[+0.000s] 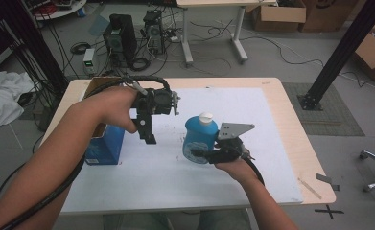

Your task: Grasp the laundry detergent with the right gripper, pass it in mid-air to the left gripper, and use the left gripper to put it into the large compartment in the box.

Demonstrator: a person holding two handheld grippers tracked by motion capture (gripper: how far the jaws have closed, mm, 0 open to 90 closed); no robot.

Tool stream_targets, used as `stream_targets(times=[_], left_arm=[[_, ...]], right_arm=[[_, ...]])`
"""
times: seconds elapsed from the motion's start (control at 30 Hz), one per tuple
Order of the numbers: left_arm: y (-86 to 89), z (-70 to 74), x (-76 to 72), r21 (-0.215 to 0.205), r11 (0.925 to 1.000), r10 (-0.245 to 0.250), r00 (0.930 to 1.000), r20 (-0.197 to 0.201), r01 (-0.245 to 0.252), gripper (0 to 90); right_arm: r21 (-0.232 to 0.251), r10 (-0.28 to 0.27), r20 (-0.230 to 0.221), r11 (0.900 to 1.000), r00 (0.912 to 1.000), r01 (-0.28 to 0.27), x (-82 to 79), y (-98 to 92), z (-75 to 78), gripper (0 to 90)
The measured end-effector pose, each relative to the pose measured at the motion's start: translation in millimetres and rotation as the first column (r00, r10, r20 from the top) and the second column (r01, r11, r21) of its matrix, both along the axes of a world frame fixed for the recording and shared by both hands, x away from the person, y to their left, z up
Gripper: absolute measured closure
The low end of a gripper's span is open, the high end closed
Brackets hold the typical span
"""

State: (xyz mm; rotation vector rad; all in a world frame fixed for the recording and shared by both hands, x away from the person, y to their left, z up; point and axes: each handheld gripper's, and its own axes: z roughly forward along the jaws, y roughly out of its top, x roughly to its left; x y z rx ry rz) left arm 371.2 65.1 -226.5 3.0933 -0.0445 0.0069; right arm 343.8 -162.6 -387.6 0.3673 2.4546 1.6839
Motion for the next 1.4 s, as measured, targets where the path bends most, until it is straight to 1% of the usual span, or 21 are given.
stream_targets(times=[0.1,0.13,0.27,0.33,0.5,0.57,0.67,0.77,0.9,0.93,1.03,1.07,1.2,1.4], left_arm=[[-4.0,1.0,-3.5,0.007,0.9999,-0.009,1.0,-0.004,0.009,0.1],[-5.5,0.7,-4.9,0.003,0.9999,-0.01,0.9999,-0.005,0.01,0.1],[-13.4,0.7,-8.7,0.005,0.9997,-0.025,0.9997,-0.008,0.025,0.1],[-17.2,0.7,-9.6,0.005,0.9995,-0.033,0.9994,-0.007,0.033,0.1],[-25.1,2.3,-11.7,0.01,0.999,-0.043,0.9991,-0.004,0.043,0.1],[-28.0,2.5,-12.8,0.007,0.999,-0.045,0.999,-0.001,0.045,0.1],[-31.7,2.9,-13.8,0.014,0.9986,-0.052,0.9986,-0.001,0.052,0.1],[-34.8,2.9,-14.9,0.02,0.9983,-0.055,0.9985,-0.004,0.055,0.1],[-37.3,2.4,-16.9,0.026,0.998,-0.058,0.9983,0.001,0.058,0.1],[-37.8,2.7,-17.2,0.031,0.9977,-0.06,0.9982,0.002,0.06,0.1],[-37.9,1.8,-18.0,0.029,0.9979,-0.059,0.9982,0.006,0.059,0.2],[-38.0,1.5,-18.2,0.034,0.9976,-0.06,0.9982,0.007,0.06,0.2],[-38.7,0.2,-18.7,0.039,0.9978,-0.054,0.9985,0.007,0.054,0.4],[-40.7,-2.2,-18.7,0.054,0.9965,-0.064,0.9979,0.001,0.064,2.0]], right_arm=[[-0.001,0.044,0.003,0.999,0.999,-0.044,2.1,9.1,1.0,42.9],[-0.004,0.054,0.004,0.999,0.9986,-0.054,2.5,11.5,1.2,42.9],[-0.005,0.105,0.004,0.994,0.9944,-0.105,3.8,25.1,2.2,42.9],[-0.011,0.123,0.01,0.992,0.9924,-0.123,3.7,31.7,3.0,42.9],[-0.013,0.156,0.028,0.988,0.9874,-0.155,3.0,46.8,5.8,43.0],[-0.013,0.162,0.026,0.987,0.9864,-0.162,3.2,49.4,6.6,43.0],[-0.022,0.182,0.039,0.983,0.9825,-0.182,1.5,58.8,9.0,43.1],[-0.025,0.198,0.046,0.98,0.9791,-0.197,0.4,64.2,10.5,43.2],[-0.017,0.209,0.042,0.978,0.9769,-0.209,-0.3,70.0,11.5,43.2],[-0.017,0.209,0.048,0.978,0.9768,-0.208,0.0,70.8,11.6,43.2],[-0.015,0.212,0.045,0.977,0.9762,-0.211,-0.2,72.4,11.9,43.2],[-0.016,0.214,0.043,0.977,0.976,-0.213,-0.5,72.7,12.1,43.2],[-0.016,0.217,0.046,0.976,0.9751,-0.217,-0.3,73.7,12.3,43.2],[-0.016,0.217,0.041,0.976,0.9754,-0.216,0.5,74.5,12.8,43.3]])
